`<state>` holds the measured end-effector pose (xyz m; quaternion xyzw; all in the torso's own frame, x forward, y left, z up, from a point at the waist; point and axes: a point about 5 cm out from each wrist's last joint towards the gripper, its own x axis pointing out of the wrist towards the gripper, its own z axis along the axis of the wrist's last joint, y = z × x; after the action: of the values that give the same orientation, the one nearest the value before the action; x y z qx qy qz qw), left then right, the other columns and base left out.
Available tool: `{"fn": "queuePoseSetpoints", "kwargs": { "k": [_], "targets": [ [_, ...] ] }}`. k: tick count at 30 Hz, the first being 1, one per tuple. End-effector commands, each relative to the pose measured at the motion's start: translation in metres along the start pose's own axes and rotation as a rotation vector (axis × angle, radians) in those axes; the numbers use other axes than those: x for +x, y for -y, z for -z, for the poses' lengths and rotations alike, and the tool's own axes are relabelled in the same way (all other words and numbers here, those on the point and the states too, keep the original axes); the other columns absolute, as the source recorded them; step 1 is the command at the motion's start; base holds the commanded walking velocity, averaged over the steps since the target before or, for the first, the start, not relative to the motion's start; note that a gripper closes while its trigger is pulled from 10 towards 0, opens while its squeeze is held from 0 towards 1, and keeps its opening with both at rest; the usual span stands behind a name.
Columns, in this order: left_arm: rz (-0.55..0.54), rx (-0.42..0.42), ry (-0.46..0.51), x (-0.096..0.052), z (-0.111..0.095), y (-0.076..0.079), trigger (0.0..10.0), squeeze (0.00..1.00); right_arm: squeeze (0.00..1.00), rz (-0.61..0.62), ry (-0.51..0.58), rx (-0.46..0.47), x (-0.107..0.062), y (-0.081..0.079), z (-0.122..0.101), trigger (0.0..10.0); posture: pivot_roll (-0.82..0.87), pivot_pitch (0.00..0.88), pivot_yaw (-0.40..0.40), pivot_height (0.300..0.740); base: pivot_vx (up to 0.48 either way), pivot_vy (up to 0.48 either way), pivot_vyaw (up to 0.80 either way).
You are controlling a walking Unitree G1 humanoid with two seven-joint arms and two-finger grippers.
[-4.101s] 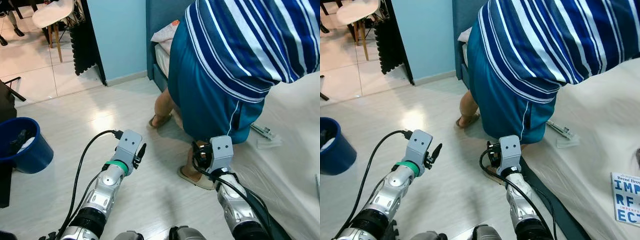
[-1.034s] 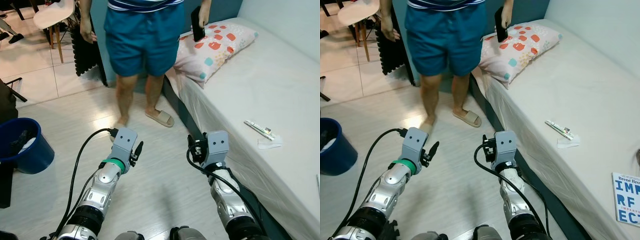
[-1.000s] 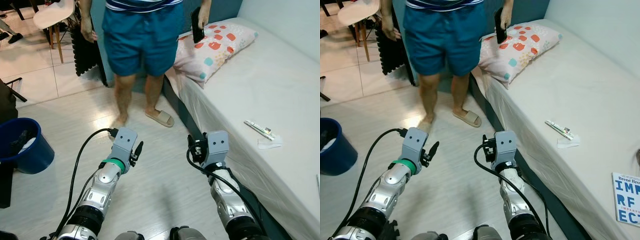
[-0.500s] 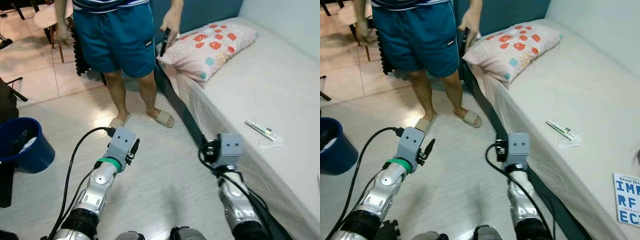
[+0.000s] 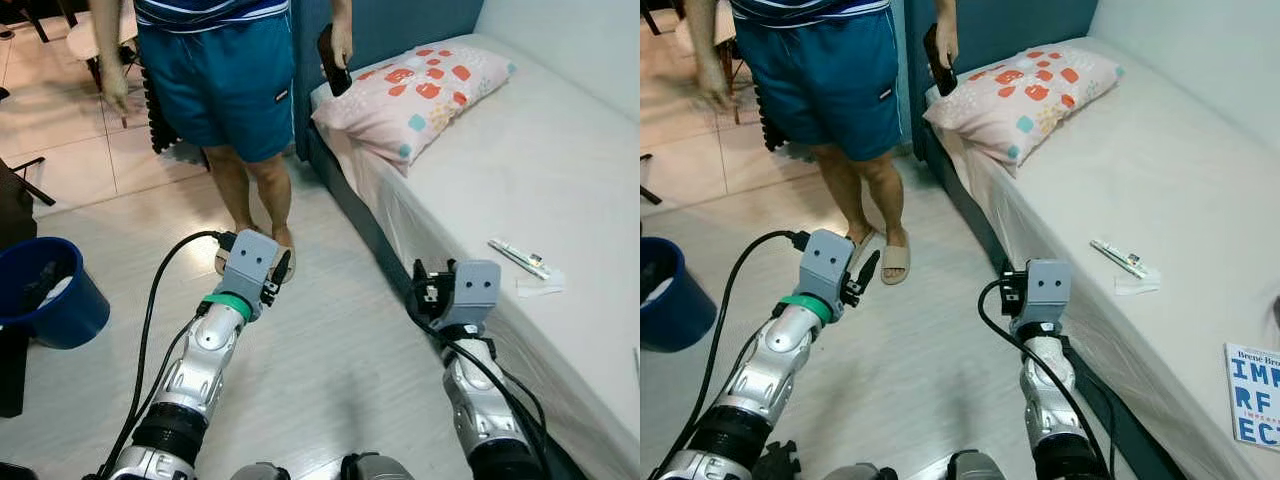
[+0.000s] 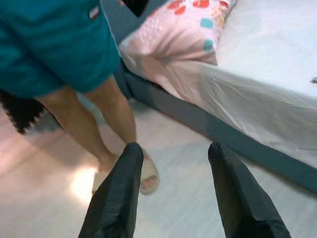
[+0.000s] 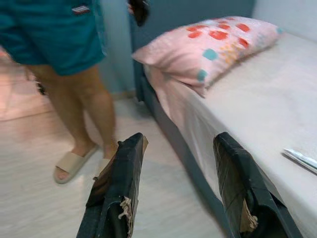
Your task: Clean up the room
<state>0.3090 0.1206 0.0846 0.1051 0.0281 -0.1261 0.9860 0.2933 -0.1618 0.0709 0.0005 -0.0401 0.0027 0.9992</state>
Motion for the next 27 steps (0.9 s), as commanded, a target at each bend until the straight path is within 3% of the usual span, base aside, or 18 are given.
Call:
{"fn": "queuePoseSetpoints", "kwargs": {
  "k": [1, 7, 8, 11, 27],
  "targets": [
    [0.005, -0.033, -0.044, -0.005, 0.008, -0.001, 10.0, 0.0, 0.0, 0.004, -0.026, 0.037, -0.003, -0.001, 0.004, 10.0, -0.06, 0.016, 0.051, 0.74, 0.0, 0.0, 0.0],
    [0.006, -0.027, -0.052, -0.007, 0.009, -0.002, 10.0, 0.0, 0.0, 0.003, -0.026, 0.053, -0.003, -0.003, 0.003, 10.0, -0.06, 0.015, 0.052, 0.74, 0.0, 0.0, 0.0],
    [-0.011, -0.03, -0.071, -0.003, 0.008, -0.003, 10.0, 0.0, 0.0, -0.003, -0.029, 0.103, -0.001, -0.006, 0.001, 10.0, -0.06, 0.014, 0.049, 0.74, 0.0, 0.0, 0.0],
    [-0.013, -0.04, -0.067, 0.0, 0.005, -0.003, 10.0, 0.0, 0.0, 0.001, -0.028, 0.133, 0.001, -0.007, 0.0, 10.0, -0.06, 0.013, 0.049, 0.74, 0.0, 0.0, 0.0],
    [-0.035, 0.013, -0.016, 0.002, -0.003, -0.002, 10.0, 0.0, 0.0, -0.082, -0.018, 0.09, 0.003, -0.018, -0.005, 10.0, -0.06, 0.012, 0.038, 0.74, 0.0, 0.0, 0.0]
  ]
}}
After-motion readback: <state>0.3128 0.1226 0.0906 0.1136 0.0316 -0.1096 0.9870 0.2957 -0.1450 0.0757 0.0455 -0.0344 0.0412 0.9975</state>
